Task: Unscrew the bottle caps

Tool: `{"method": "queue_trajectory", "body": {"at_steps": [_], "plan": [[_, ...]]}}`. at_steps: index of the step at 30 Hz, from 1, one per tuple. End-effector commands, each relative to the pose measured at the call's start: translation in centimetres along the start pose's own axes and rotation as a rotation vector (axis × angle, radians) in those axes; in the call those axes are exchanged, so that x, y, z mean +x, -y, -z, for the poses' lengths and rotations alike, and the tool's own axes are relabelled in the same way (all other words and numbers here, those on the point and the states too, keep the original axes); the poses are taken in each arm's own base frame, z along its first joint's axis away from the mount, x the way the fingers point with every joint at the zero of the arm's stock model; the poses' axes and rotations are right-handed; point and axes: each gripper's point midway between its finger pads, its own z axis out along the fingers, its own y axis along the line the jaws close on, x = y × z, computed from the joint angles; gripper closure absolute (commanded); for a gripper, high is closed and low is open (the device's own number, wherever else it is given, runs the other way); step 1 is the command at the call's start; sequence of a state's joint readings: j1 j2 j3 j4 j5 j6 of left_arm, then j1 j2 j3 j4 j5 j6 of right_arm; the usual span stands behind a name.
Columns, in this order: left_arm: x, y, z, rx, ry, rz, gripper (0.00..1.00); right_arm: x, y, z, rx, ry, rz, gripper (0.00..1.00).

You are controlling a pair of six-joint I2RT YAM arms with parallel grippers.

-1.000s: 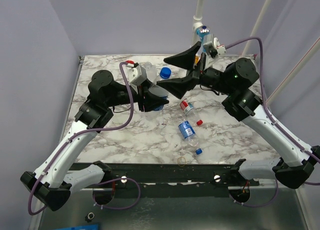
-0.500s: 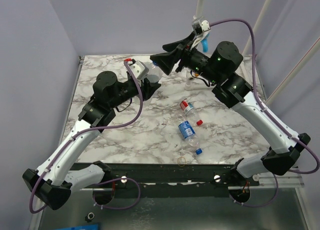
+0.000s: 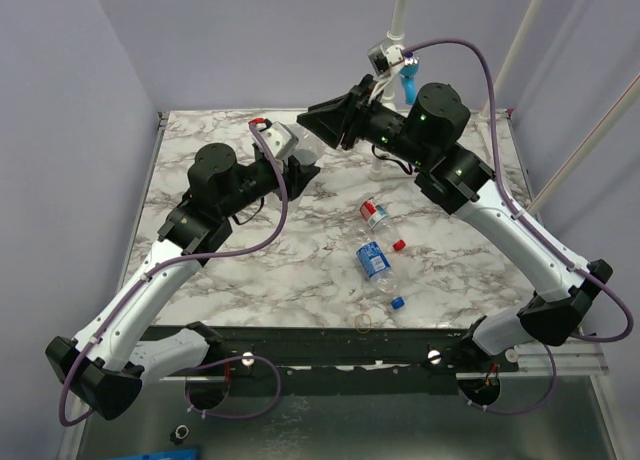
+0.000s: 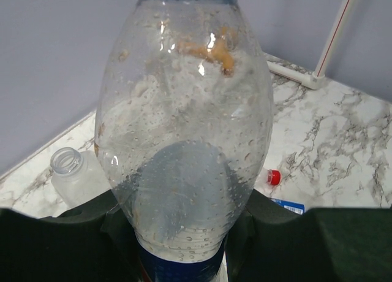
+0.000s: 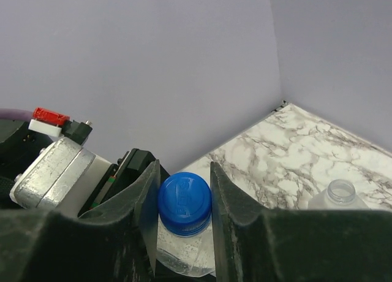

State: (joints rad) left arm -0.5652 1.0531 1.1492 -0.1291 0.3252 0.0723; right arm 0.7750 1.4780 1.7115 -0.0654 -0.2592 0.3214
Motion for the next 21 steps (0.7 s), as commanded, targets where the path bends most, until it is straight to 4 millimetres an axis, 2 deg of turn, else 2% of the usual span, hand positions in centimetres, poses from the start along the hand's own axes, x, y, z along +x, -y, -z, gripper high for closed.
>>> {"method": "queue_trajectory", "body": {"at_steps": [1, 4, 5, 9, 12, 16, 19, 20, 21], "plan": [[-0.7, 0.7, 0.2, 0.027, 0.025, 0.01, 0.93, -1.0, -1.1, 0.7, -0.049, 0.025, 0.012, 0.92], [-1.4, 3.3, 0.8, 0.162, 0.037, 0.041, 0.93, -1.1, -2.4, 1.5, -0.118, 0.027, 0.056, 0.99], [-1.8, 4.3, 1.2, 0.215, 0.044, 0.05, 0.93, -1.6, -3.2, 1.9, -0.162, 0.046, 0.085, 0.99], [-2.8, 9.1, 3.5, 0.476, 0.049, 0.124, 0.94, -0.8, -7.1, 4.3, -0.396, 0.025, 0.184, 0.99], [-3.5, 11.2, 4.7, 0.616, 0.039, 0.163, 0.95, -0.1, -9.7, 6.5, -0.558, -0.005, 0.223, 1.0], [-4.2, 12.7, 6.0, 0.731, 0.036, 0.174, 0.98, 0.9, -11.8, 8.8, -0.706, -0.042, 0.248, 0.99], [-4.2, 12.6, 5.8, 0.724, 0.034, 0.178, 0.98, 1.1, -11.8, 9.1, -0.709, -0.05, 0.253, 0.98], [-4.2, 12.3, 5.6, 0.703, 0.038, 0.173, 0.98, 1.1, -11.5, 8.9, -0.692, -0.051, 0.254, 0.92], [-4.2, 12.0, 5.3, 0.677, 0.044, 0.166, 0.98, 1.0, -11.2, 8.6, -0.662, -0.046, 0.253, 0.79]]}}
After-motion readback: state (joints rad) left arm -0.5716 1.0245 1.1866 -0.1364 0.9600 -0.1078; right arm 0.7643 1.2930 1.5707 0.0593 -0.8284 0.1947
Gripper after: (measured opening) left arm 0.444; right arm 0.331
